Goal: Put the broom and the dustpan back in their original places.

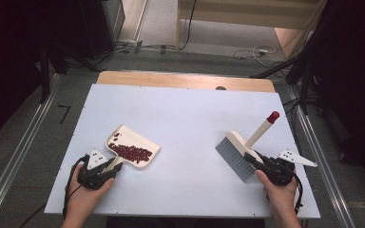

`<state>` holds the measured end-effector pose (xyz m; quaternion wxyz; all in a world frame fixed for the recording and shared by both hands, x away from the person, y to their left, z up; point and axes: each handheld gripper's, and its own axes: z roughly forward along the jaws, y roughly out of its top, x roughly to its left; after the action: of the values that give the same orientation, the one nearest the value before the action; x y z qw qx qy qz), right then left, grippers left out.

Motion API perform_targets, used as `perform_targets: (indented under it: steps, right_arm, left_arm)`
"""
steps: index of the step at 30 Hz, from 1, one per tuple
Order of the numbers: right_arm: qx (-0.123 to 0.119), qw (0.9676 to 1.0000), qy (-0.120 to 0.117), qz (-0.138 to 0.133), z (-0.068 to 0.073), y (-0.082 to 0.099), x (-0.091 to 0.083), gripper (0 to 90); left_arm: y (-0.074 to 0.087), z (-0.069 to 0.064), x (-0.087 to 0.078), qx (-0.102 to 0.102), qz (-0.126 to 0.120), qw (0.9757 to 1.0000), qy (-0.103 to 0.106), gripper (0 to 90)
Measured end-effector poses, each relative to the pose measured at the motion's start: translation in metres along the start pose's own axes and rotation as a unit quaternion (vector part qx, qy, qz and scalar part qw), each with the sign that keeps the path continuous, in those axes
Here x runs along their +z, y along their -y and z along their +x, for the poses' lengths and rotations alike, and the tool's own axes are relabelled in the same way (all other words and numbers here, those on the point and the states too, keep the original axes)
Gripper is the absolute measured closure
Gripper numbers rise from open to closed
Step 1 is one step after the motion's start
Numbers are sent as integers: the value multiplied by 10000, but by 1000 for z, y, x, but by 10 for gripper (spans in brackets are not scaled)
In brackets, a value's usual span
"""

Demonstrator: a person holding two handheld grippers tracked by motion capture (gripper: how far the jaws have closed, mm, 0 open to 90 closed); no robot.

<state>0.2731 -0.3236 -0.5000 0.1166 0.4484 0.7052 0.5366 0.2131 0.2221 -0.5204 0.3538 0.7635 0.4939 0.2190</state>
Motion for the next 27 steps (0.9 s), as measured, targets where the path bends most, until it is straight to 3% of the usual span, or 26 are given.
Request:
perform_targets:
  steps: [15, 21, 27]
  right_arm:
    - [517, 9984, -197, 124, -26, 4, 5, 616]
    - [592, 9978, -105, 262, -30, 3, 7, 591]
    - [529, 9968, 211, 560, -30, 2, 10, 545]
  left_arm:
    - [0, -1, 1, 14, -1, 10000, -38, 657]
    - [0, -2, 0, 13, 5, 10000, -37, 657]
    - [0, -1, 0, -2, -2, 10000, -33, 656]
